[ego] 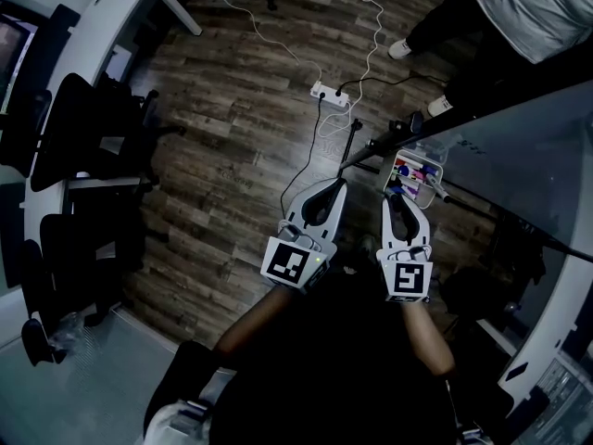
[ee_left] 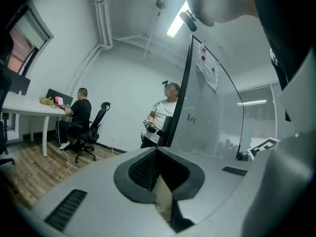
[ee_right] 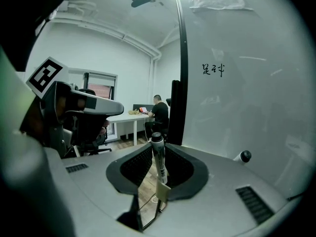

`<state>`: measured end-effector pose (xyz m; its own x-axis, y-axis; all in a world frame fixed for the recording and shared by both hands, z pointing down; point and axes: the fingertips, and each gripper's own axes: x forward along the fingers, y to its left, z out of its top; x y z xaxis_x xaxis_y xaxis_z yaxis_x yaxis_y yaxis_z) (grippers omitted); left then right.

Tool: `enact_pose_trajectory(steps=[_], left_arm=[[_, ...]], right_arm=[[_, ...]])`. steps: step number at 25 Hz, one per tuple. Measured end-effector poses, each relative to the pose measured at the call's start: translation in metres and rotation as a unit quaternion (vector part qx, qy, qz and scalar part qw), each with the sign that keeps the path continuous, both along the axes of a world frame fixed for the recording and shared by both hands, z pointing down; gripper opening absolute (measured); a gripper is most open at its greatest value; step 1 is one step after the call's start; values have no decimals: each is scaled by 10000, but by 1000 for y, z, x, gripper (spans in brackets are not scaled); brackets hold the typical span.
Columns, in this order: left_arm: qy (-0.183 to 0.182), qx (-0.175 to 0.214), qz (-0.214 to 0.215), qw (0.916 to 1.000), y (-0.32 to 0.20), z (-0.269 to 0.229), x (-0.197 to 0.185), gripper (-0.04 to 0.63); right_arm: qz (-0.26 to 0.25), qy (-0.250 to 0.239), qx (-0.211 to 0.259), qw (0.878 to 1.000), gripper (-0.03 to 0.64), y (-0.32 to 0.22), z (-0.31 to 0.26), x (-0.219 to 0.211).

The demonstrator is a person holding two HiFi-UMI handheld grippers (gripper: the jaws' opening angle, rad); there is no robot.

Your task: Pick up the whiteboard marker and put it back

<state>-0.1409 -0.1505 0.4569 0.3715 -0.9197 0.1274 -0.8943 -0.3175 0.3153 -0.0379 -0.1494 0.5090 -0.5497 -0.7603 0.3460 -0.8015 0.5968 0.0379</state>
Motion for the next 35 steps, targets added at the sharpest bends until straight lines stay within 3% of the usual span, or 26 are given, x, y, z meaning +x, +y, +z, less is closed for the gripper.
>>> enact_pose_trajectory(steps=[35], left_arm=[[50,100,-5,9999,5,-8,8,8]], right_arm=[[-119,-203,138,9996,117,9,-9,6]])
